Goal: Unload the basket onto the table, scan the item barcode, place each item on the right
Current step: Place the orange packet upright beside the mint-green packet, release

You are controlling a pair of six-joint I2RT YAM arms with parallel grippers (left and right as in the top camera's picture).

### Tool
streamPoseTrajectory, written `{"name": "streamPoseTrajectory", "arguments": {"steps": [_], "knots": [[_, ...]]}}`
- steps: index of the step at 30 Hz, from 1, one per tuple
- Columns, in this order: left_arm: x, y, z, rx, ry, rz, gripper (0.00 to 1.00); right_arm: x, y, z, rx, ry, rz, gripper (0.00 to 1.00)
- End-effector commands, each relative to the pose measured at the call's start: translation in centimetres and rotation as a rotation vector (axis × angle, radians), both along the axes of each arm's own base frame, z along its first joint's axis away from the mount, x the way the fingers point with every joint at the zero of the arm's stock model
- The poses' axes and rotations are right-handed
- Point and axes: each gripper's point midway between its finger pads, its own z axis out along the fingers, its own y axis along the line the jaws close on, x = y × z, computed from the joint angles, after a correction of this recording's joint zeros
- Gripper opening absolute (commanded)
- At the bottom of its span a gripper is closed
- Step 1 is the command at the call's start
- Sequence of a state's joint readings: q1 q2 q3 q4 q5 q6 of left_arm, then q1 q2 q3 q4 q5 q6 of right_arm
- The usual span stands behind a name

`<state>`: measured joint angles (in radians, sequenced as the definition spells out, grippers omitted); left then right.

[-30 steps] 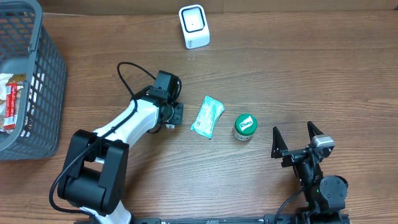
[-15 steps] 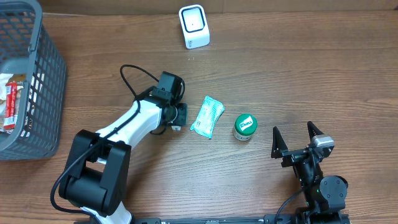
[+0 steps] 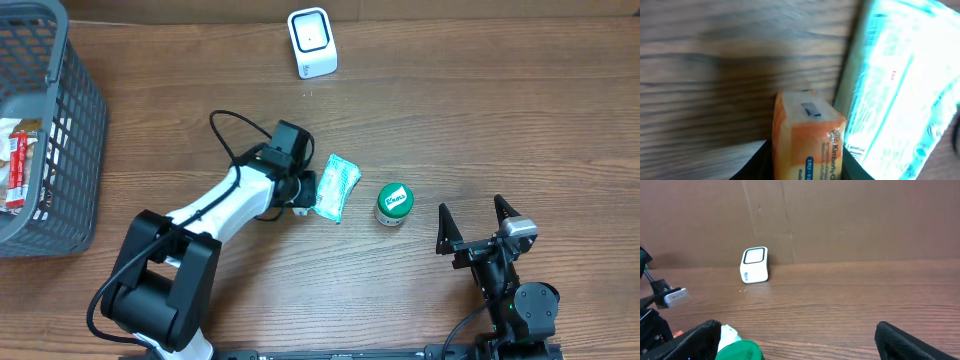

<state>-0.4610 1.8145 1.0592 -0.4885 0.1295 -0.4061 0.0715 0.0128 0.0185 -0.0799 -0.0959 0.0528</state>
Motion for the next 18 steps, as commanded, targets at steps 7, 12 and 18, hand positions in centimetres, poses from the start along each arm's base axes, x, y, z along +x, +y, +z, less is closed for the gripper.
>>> {"name": "streamPoseTrajectory", "arguments": {"steps": [7,12,18], "knots": [[-2.3,-3.7,-0.2,-0.044,0.035,-0.087,0.25,0.1,-0.4,-0.2,0.007,-0.001,-0.018,1.00],[-1.6,-3.4,0.0,-0.012,0.009,-0.050,0.24,0.1,-0.4,-0.2,0.007,-0.001,-0.018,1.00],[0.5,-2.1,0.5,0.036,-0.055,0.069,0.21,0.1,-0.4,-0.2,0.007,-0.001,-0.018,1.00]]}}
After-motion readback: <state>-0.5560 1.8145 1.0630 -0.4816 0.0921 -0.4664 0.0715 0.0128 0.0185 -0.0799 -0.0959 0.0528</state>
